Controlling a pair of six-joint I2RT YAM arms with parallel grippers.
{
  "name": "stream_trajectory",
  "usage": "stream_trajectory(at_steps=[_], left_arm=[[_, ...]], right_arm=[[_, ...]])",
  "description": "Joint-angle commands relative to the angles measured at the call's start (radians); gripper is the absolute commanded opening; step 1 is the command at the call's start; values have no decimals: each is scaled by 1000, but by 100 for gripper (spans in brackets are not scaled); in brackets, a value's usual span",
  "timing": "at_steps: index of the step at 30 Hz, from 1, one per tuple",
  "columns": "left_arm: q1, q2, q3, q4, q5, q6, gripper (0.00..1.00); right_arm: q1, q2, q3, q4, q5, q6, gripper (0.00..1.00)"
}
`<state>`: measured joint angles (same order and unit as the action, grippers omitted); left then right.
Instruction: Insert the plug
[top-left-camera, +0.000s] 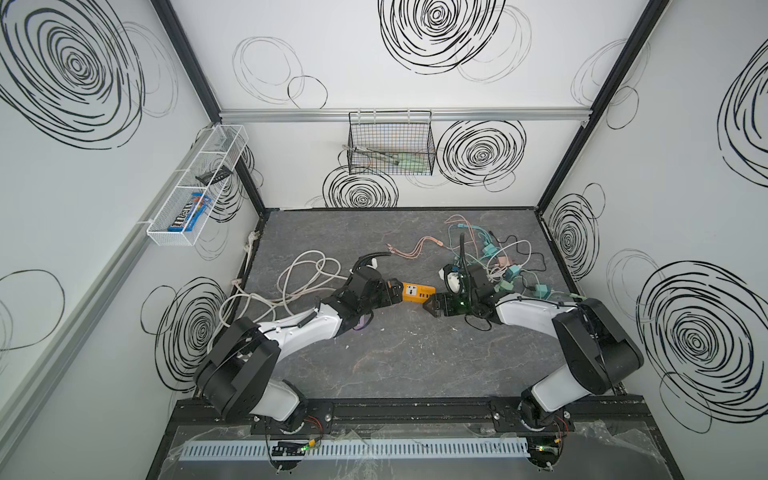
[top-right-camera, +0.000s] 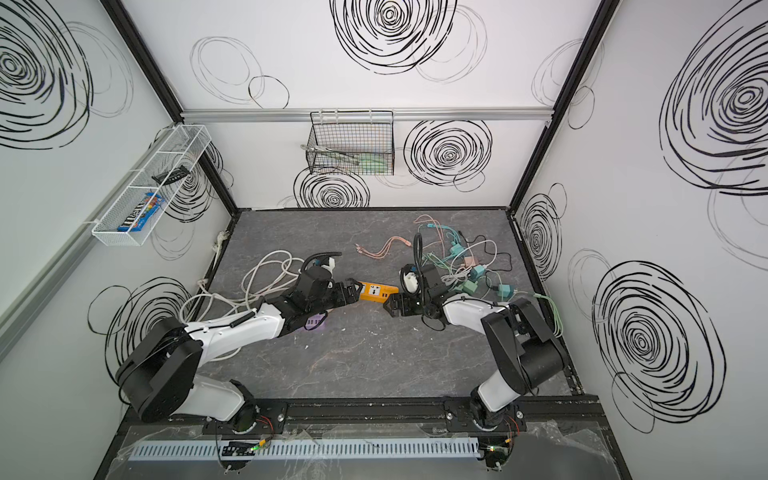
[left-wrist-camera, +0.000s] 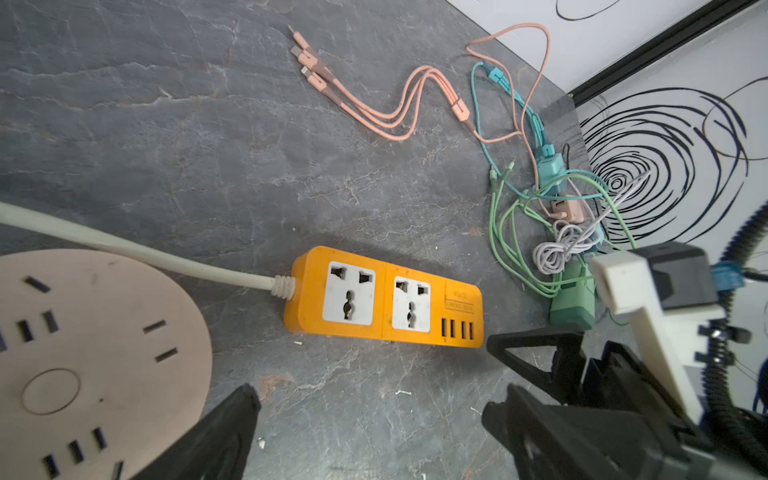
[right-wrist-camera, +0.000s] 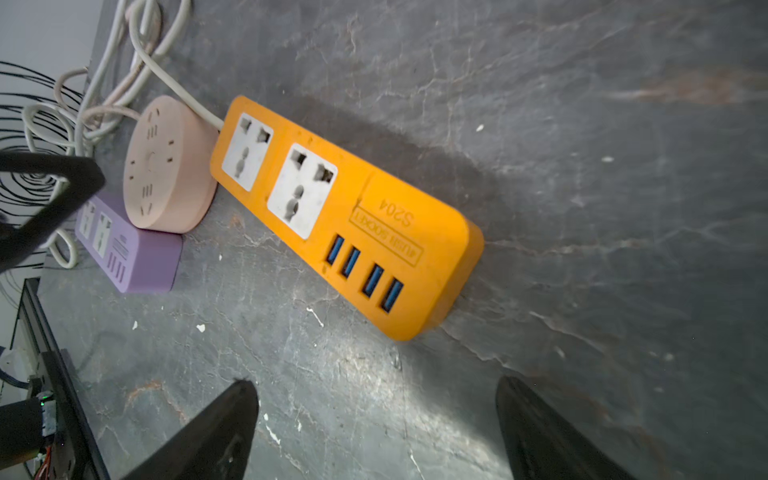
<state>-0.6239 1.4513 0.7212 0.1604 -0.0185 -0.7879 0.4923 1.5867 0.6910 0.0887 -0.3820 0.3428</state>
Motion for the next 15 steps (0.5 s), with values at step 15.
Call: stream_trajectory(at_steps=[15], left_arm=[[16, 48, 11, 112, -56, 18, 96]], right_arm=[[25, 224, 189, 105, 74, -26, 82]])
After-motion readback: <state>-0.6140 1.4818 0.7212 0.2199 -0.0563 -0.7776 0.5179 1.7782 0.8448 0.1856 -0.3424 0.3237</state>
